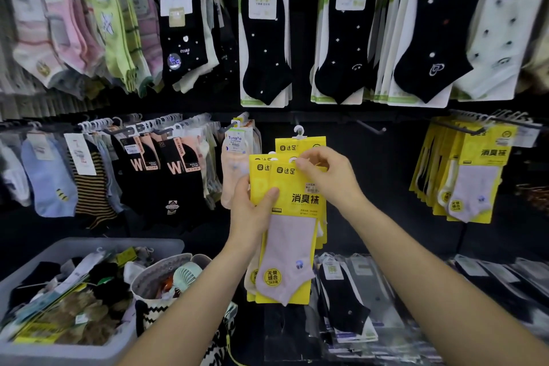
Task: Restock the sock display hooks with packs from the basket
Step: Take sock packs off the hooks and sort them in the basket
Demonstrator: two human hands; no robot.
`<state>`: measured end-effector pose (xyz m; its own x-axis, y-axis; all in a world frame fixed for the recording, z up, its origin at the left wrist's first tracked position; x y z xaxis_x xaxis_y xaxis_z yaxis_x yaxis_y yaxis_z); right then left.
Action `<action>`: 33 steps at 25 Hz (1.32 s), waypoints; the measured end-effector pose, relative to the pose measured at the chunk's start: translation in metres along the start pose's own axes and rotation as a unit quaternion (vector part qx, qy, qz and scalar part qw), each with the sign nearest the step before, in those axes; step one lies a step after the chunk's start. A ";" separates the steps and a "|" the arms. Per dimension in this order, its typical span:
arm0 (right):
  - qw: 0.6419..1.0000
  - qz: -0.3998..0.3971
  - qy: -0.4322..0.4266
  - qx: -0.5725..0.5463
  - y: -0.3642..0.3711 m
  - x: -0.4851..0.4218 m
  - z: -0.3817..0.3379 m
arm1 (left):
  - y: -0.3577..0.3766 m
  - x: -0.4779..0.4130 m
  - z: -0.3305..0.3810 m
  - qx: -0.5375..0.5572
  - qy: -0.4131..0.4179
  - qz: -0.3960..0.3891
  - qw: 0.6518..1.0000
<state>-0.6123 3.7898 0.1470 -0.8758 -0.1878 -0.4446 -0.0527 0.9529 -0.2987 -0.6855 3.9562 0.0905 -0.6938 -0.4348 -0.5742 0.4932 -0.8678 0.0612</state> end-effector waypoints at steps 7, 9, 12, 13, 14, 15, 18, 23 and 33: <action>0.996 0.053 0.058 -0.039 -0.022 -0.028 -0.008 | -0.006 -0.002 -0.001 0.008 0.007 0.017 1.000; 0.994 0.076 0.062 -0.045 -0.029 -0.037 -0.012 | -0.020 -0.005 -0.004 0.001 0.007 0.041 0.999; 0.995 0.077 0.058 -0.033 -0.024 -0.046 -0.017 | -0.044 -0.008 -0.012 -0.015 0.001 0.068 0.998; 0.995 0.073 0.060 -0.027 -0.020 -0.046 -0.016 | -0.052 -0.008 -0.014 -0.025 -0.001 0.077 0.997; 0.996 0.069 0.061 -0.021 -0.017 -0.046 -0.015 | -0.059 -0.009 -0.016 -0.033 -0.003 0.084 0.996; 0.996 0.063 0.061 -0.011 -0.013 -0.046 -0.014 | -0.065 -0.010 -0.017 -0.040 -0.004 0.089 0.995; 0.996 0.070 0.054 0.023 -0.008 -0.045 -0.014 | -0.077 -0.012 -0.017 -0.050 -0.006 0.096 0.994; 0.990 0.129 0.043 0.035 -0.023 -0.045 -0.021 | -0.081 -0.012 -0.011 -0.049 -0.004 0.094 0.994; 0.995 0.080 0.030 0.055 -0.015 -0.046 -0.027 | -0.056 -0.013 0.012 -0.019 0.028 0.082 0.996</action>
<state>-0.5838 3.7910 0.1946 -0.8964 -0.0187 -0.4428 0.1388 0.9370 -0.3204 -0.7101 4.0073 0.1045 -0.5735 -0.5545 -0.6031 0.6174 -0.7764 0.1268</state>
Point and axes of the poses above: each hand's wrist, its own x-axis away from the middle knuckle, its own y-axis out of the palm, z = x × y, the point moved 10 cm from there along -x, towards the middle knuckle, and after that the axes turned 6 degrees about y, right-handed, at the moved point
